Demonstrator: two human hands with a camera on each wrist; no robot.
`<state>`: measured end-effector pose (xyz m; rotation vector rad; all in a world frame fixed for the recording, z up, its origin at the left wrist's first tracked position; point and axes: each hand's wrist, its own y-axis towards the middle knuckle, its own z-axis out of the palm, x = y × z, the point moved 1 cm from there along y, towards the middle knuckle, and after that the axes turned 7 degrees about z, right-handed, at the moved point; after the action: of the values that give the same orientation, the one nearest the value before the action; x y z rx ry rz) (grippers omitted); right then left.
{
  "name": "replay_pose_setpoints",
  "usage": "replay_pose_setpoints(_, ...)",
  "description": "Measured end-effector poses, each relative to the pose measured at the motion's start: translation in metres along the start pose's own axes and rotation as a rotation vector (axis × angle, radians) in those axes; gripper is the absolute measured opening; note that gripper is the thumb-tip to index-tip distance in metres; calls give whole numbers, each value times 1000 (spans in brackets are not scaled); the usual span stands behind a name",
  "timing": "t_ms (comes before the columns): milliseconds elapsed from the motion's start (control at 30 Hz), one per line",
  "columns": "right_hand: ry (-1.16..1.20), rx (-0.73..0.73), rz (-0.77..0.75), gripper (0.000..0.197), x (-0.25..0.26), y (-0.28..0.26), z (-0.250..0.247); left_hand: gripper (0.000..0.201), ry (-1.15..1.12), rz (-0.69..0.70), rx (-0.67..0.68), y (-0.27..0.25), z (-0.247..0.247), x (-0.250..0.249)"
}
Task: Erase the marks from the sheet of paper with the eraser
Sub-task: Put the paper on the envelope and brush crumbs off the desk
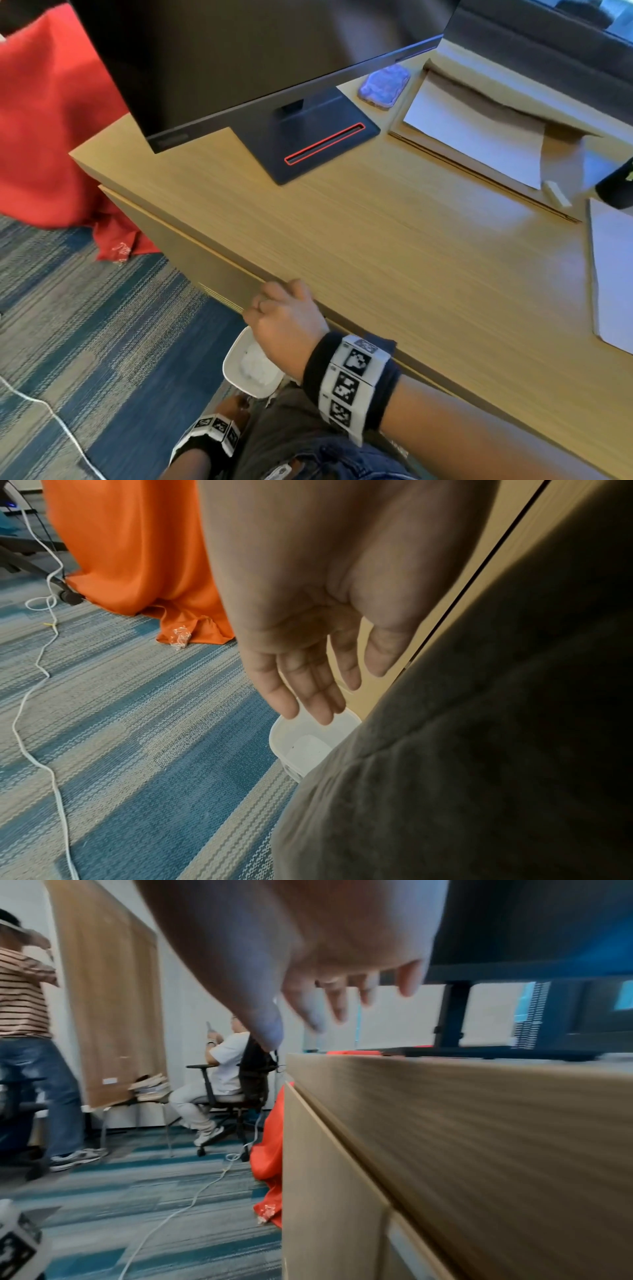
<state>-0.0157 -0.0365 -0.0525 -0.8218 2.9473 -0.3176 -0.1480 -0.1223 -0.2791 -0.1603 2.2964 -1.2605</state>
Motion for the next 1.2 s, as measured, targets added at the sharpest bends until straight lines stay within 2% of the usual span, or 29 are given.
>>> replay_pose_setpoints(67,40,-111,251,54,-12,-16,3,37,-6,5,-5,-1,0,2)
replay_pose_setpoints(133,3,-154,475,74,-31,-38,10,37,-9,2,-5,-2,1,4)
replay_pose_setpoints(200,-7,-122,634,81,-50,-59,21,38,-14,-3,-14,-1,1,6)
replay_pose_setpoints(267,69,0,756,87,-59,-75,31,37,-3,-4,-19,-1,2,7)
replay_pose_setpoints(367,76,72,834,102,-50,-77,35,37,1,-9,-19,0,2,6)
replay_pose_setpoints(433,87,87,820,103,-38,-67,34,37,6,-11,-5,1,3,5)
replay_pose_setpoints(500,110,21,788,98,-22,-50,32,37,28,-10,13,1,4,2)
replay_pose_setpoints(633,104,108,555,99,13,-18,35,38,51,5,23,-1,4,-4)
replay_pose_setpoints(700,78,187,443,81,23,-15,33,40,43,28,17,-1,5,-5)
replay_pose_setpoints(767,98,176,216,53,26,-14,38,40,47,30,16,-1,4,-6)
replay_pose_setpoints(800,86,172,152,48,25,-13,38,39,53,30,20,0,3,-6)
replay_pose_setpoints(867,44,160,189,52,22,-8,45,38,61,14,23,1,3,-5)
replay_pose_setpoints(933,131,264,249,55,20,-8,34,38,67,-3,12,1,3,-3)
replay_pose_setpoints(1000,114,253,181,52,11,-8,27,37,69,-26,11,1,3,-1)
replay_pose_setpoints(1067,-8,287,46,48,5,-6,28,37,60,-34,13,1,4,0)
replay_pose_setpoints(1133,28,140,67,50,4,-6,29,38,59,-30,18,2,3,-3)
replay_pose_setpoints(1200,105,96,166,71,6,-7,30,38,71,-27,28,1,2,-7)
